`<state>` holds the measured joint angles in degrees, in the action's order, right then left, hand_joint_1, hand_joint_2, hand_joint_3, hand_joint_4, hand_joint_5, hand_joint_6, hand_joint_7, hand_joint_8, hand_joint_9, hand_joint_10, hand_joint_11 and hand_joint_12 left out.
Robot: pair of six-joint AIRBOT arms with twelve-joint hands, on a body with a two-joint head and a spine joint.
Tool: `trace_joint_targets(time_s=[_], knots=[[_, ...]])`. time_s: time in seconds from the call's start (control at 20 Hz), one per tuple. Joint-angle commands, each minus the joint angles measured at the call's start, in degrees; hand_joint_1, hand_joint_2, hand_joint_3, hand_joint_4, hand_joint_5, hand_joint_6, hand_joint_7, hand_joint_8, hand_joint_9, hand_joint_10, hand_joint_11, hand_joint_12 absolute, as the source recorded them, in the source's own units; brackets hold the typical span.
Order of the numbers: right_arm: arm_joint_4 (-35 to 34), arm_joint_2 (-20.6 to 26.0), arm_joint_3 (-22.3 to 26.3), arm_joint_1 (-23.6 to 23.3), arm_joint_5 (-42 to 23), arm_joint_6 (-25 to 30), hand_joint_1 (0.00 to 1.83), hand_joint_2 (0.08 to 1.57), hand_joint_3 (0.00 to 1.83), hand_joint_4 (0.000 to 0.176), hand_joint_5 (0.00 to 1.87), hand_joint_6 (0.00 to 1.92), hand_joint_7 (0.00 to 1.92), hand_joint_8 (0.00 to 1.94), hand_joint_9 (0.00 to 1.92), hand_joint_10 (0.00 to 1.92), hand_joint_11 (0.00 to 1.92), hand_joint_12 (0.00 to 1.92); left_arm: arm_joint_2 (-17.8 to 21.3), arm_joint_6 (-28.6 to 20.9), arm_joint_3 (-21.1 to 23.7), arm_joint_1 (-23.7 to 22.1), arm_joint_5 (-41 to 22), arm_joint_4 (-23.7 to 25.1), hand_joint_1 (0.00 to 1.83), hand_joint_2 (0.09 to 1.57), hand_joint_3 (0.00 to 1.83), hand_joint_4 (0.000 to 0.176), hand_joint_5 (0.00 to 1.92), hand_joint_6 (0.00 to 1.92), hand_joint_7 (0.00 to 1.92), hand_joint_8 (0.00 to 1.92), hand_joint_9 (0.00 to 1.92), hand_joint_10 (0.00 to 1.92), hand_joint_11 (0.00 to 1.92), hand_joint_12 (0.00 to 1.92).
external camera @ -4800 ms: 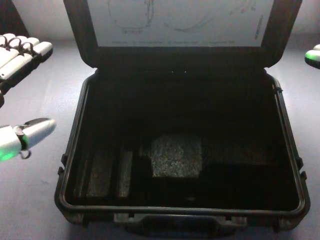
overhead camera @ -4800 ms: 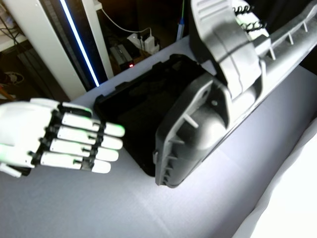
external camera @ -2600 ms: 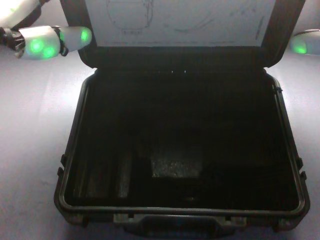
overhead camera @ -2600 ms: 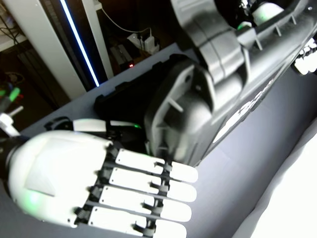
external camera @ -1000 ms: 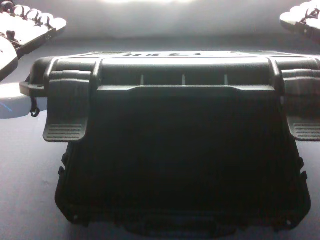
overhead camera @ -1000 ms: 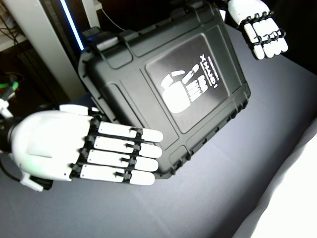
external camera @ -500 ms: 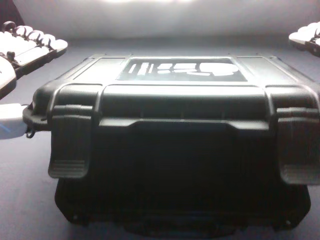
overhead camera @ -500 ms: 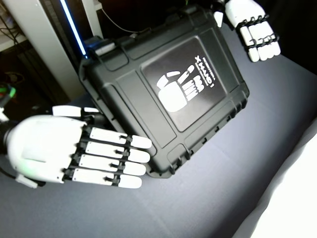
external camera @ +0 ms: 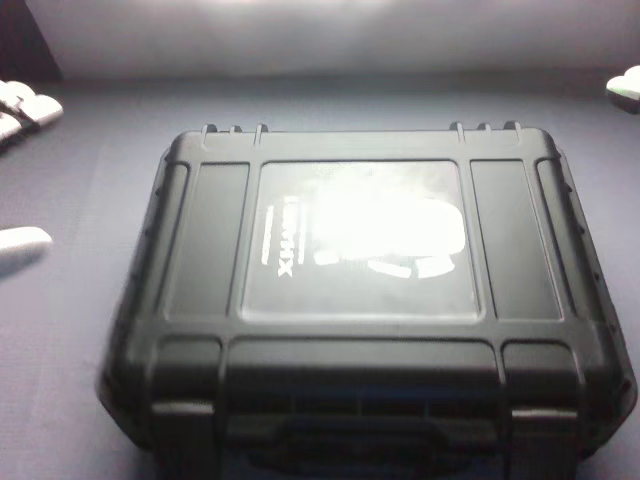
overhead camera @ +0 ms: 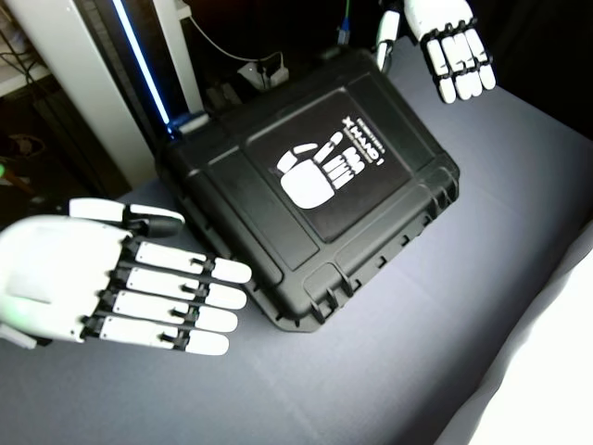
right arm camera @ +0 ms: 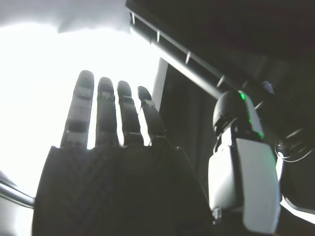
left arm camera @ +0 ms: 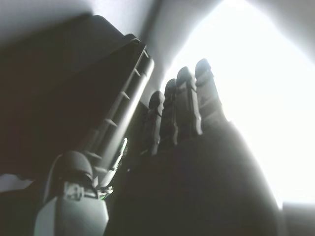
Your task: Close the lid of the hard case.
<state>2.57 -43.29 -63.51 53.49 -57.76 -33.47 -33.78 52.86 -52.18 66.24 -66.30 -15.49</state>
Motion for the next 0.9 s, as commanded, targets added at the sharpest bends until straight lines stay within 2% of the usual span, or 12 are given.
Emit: trace_joint_targets(time_s=[0.0, 0.1, 0.2, 0.3, 0.35, 0.4, 0.45, 0.6, 0.65, 0.7, 0.75, 0.85], knots=[[-2.21, 0.33, 0.13, -0.26, -7.57, 0.2, 0.32, 1.17, 0.0, 0.029, 0.01, 0.0, 0.0, 0.0, 0.0, 0.0, 0.01, 0.01, 0.42, -0.1, 0.11, 0.37, -9.37, -1.96, 0.06, 1.35, 0.01, 0.0, 0.01, 0.0, 0.0, 0.0, 0.02, 0.0, 0.0, 0.0], [-2.21, 0.16, 0.45, -0.26, -9.67, 0.2, 0.3, 1.16, 0.0, 0.027, 0.01, 0.0, 0.0, 0.0, 0.0, 0.0, 0.0, 0.01, -0.08, -0.88, 0.26, 1.43, -12.58, -2.77, 0.0, 1.29, 0.0, 0.0, 0.01, 0.0, 0.01, 0.0, 0.02, 0.0, 0.0, 0.0], [-2.22, -0.23, 0.76, -0.26, -12.16, 0.2, 0.36, 1.16, 0.0, 0.061, 0.02, 0.0, 0.0, 0.0, 0.0, 0.0, 0.0, 0.0, -1.51, -1.18, 0.1, 1.07, -15.06, -2.77, 0.0, 1.32, 0.0, 0.0, 0.03, 0.01, 0.05, 0.01, 0.05, 0.01, 0.0, 0.0], [-2.64, -0.8, 0.85, -0.27, -14.8, 0.2, 0.37, 1.18, 0.0, 0.058, 0.03, 0.0, 0.0, 0.0, 0.0, 0.0, 0.0, 0.0, -3.75, -1.74, -0.48, -0.25, -17.61, -2.77, 0.04, 1.34, 0.0, 0.0, 0.04, 0.01, 0.05, 0.01, 0.05, 0.01, 0.0, 0.0], [-3.24, -1.23, 0.87, -0.26, -16.28, 0.2, 0.44, 1.19, 0.0, 0.044, 0.05, 0.01, 0.01, 0.0, 0.0, 0.0, 0.0, 0.0, -4.85, -2.62, -0.86, -0.86, -18.95, -2.76, 0.0, 1.34, 0.0, 0.0, 0.05, 0.01, 0.04, 0.0, 0.02, 0.0, 0.0, 0.0], [-3.77, -1.78, 0.84, -0.18, -17.55, 0.19, 0.44, 1.19, 0.0, 0.044, 0.05, 0.01, 0.01, 0.0, 0.0, 0.0, 0.0, 0.0, -5.88, -3.45, -1.2, -1.29, -20.15, -2.76, 0.0, 1.34, 0.0, 0.0, 0.05, 0.01, 0.04, 0.0, 0.02, 0.0, 0.0, 0.0], [-4.37, -2.56, 0.81, -0.12, -19.35, 0.18, 0.54, 1.2, 0.01, 0.004, 0.05, 0.01, 0.01, 0.0, 0.0, 0.0, 0.0, 0.0, -7.19, -4.53, -1.58, -1.75, -22.13, -2.76, 0.0, 1.34, 0.01, 0.0, 0.04, 0.0, 0.04, 0.0, 0.0, 0.0, 0.0, 0.0], [-6.82, -4.76, 1.48, 0.88, -28.27, 0.18, 0.54, 1.2, 0.0, 0.018, 0.04, 0.0, 0.0, 0.0, 0.0, 0.0, 0.0, 0.0, -9.76, -5.65, -1.63, -2.97, -27.18, -2.28, 0.0, 1.33, 0.0, 0.0, 0.02, 0.0, 0.01, 0.0, 0.0, 0.0, 0.0, 0.0], [-7.58, -5.22, 1.78, 1.36, -31.05, 0.18, 0.51, 1.21, 0.01, 0.0, 0.04, 0.0, 0.0, 0.0, 0.0, 0.0, 0.01, 0.0, -10.44, -6.43, -1.65, -3.17, -28.72, -1.98, 0.03, 1.35, 0.01, 0.0, 0.01, 0.0, 0.0, 0.0, 0.0, 0.0, 0.0, 0.0], [-8.27, -5.52, 2.05, 1.84, -33.85, 0.18, 0.48, 1.19, 0.0, 0.01, 0.03, 0.0, 0.0, 0.0, 0.0, 0.0, 0.0, 0.0, -11.04, -7.17, -1.63, -3.31, -30.43, -1.74, 0.01, 1.33, 0.0, 0.019, 0.0, 0.0, 0.0, 0.0, 0.0, 0.0, 0.0, 0.0], [-8.65, -5.73, 2.21, 2.2, -35.46, 0.17, 0.48, 1.19, 0.0, 0.01, 0.03, 0.0, 0.0, 0.0, 0.0, 0.0, 0.0, 0.0, -11.39, -7.53, -1.59, -3.37, -31.54, -1.53, 0.01, 1.33, 0.0, 0.019, 0.0, 0.0, 0.0, 0.0, 0.0, 0.0, 0.0, 0.0], [-9.04, -6.26, 2.5, 2.83, -39.2, 0.17, 0.43, 1.24, 0.0, 0.0, 0.1, 0.01, 0.06, 0.01, 0.07, 0.01, 0.11, 0.07, -12.02, -8.02, -1.39, -3.69, -32.84, -0.94, 0.07, 1.33, 0.0, 0.0, 0.0, 0.0, 0.0, 0.0, 0.0, 0.0, 0.0, 0.0]])
